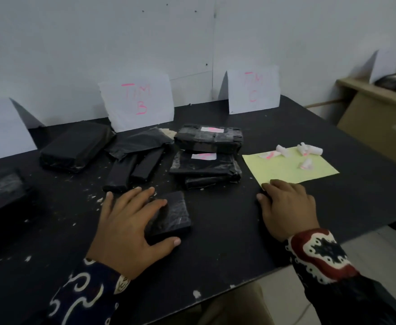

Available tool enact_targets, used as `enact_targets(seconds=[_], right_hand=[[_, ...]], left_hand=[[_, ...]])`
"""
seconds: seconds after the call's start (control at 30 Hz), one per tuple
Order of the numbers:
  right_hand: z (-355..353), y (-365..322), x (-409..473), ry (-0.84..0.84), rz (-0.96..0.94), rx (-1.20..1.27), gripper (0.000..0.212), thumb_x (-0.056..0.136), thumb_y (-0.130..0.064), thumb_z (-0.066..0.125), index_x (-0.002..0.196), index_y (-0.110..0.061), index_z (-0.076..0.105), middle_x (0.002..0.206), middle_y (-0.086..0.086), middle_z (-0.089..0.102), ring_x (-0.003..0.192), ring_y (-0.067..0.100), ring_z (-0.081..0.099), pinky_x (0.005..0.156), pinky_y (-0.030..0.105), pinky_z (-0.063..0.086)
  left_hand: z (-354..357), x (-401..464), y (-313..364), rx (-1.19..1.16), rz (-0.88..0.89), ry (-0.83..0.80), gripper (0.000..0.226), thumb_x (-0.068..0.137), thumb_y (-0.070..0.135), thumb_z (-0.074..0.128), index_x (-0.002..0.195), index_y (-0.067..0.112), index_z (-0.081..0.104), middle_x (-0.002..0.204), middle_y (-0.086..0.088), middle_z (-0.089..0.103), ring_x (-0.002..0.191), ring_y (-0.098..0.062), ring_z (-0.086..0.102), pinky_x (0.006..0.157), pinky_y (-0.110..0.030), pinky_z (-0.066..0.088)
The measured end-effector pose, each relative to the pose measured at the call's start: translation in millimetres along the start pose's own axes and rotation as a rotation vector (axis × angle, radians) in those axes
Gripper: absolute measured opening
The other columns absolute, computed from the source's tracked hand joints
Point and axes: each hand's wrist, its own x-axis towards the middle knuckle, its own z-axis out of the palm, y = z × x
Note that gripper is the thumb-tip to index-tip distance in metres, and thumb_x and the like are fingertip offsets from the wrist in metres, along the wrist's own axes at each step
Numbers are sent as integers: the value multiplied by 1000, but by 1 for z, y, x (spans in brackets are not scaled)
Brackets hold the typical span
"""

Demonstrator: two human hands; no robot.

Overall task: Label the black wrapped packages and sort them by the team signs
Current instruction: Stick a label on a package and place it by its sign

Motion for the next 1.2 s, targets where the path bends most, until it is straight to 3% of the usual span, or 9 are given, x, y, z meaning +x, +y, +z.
enact_targets(seconds=[0.23, 0.4, 0.53, 0.67, 0.8, 0.9, 1.03, 1.2], right_hand=[[-2, 6, -28, -26, -47, 27, 38, 99, -47, 34, 132, -38, 51, 142, -14, 45, 132, 17, 34, 104, 40, 30], [-2, 13, -46, -14, -106, 70, 37, 99, -46, 35, 129, -40, 56, 136, -18, 49, 128, 14, 36, 101, 36, 31], [2, 24, -46, 90, -146, 170, 28, 97, -35, 47, 116, -33, 67, 119, -13, 63, 110, 18, 52, 89, 39, 43], [3, 34, -34, 186, -134, 249, 21, 94, -26, 54, 106, -28, 71, 103, -9, 67, 94, 20, 57, 81, 41, 49], [-2, 37, -14, 284, -43, 284, 20, 91, -31, 60, 106, -26, 73, 98, -6, 68, 87, 22, 62, 72, 33, 47], [-5, 32, 10, 232, 48, 272, 24, 93, -39, 56, 113, -31, 67, 108, -8, 62, 87, 19, 62, 71, 32, 45], [-5, 21, 43, 149, 67, 151, 29, 95, -29, 51, 122, -33, 58, 124, -2, 49, 86, 23, 61, 68, 33, 42], [-3, 13, 67, 67, 13, 49, 31, 93, -20, 47, 119, -29, 61, 121, 5, 43, 79, 25, 62, 62, 32, 47]], left_hand=[[10, 20, 52, -92, 234, 139, 52, 81, 59, 52, 121, 28, 64, 135, 5, 55, 134, -20, 41, 113, -52, 27], [32, 45, 99, -95, 396, 86, 43, 84, 44, 51, 120, 24, 63, 132, 2, 59, 130, -21, 46, 110, -46, 36], [54, 67, 126, -108, 460, 41, 36, 85, 34, 55, 117, 19, 63, 128, 0, 60, 124, -22, 49, 106, -38, 42], [69, 79, 144, -154, 466, -14, 43, 90, 43, 41, 118, 18, 61, 130, 0, 59, 124, -22, 48, 108, -34, 39], [75, 79, 147, -149, 444, -56, 51, 90, 52, 35, 121, 20, 59, 136, 0, 55, 132, -23, 43, 112, -36, 34], [76, 78, 146, -160, 436, -54, 50, 92, 51, 37, 125, 20, 58, 138, 1, 53, 135, -22, 40, 113, -38, 33], [76, 78, 145, -178, 436, -65, 51, 92, 50, 38, 128, 19, 57, 140, 1, 52, 137, -21, 38, 114, -38, 31], [74, 78, 146, -184, 424, -78, 53, 92, 50, 37, 133, 20, 53, 143, 2, 50, 139, -20, 35, 116, -37, 28]])
